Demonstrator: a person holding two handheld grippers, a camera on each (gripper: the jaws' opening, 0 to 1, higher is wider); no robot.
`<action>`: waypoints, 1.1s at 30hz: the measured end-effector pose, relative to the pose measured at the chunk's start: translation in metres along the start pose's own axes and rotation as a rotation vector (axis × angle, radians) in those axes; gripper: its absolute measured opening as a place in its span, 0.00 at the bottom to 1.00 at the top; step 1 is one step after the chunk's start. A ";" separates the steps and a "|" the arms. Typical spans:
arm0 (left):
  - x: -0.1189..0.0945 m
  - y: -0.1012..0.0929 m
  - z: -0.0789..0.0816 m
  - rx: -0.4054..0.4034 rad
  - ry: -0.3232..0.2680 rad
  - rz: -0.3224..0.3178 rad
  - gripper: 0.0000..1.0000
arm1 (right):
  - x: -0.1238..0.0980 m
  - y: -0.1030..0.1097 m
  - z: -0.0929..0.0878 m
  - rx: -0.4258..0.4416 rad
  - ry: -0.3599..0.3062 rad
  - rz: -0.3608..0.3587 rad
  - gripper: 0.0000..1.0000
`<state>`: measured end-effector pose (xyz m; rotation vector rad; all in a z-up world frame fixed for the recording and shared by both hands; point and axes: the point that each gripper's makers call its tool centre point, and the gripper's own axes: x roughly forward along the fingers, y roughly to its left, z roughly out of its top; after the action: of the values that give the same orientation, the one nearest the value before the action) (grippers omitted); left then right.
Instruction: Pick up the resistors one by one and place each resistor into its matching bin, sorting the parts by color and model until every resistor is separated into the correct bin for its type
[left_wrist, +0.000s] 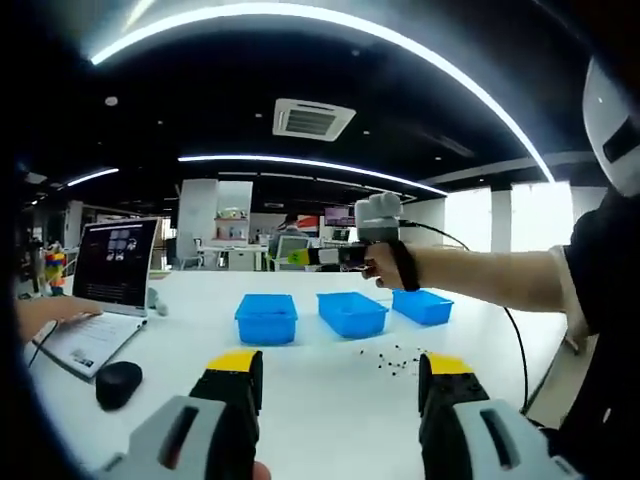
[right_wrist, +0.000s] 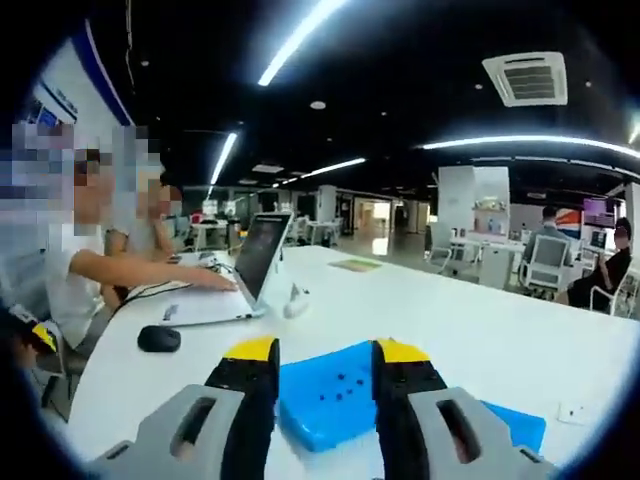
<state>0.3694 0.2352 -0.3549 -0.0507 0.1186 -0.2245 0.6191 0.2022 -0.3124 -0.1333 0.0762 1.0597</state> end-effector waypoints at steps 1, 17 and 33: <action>0.001 -0.001 0.000 0.000 0.001 -0.003 0.64 | -0.014 0.002 -0.002 -0.009 -0.006 0.000 0.40; 0.027 -0.027 0.003 0.030 0.029 -0.087 0.64 | -0.260 0.013 -0.050 -0.080 -0.059 -0.189 0.41; 0.036 -0.049 0.001 0.037 0.047 -0.143 0.64 | -0.352 0.026 -0.086 0.019 -0.012 -0.349 0.43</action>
<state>0.3933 0.1791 -0.3552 -0.0175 0.1583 -0.3710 0.4255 -0.1019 -0.3550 -0.1182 0.0495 0.7115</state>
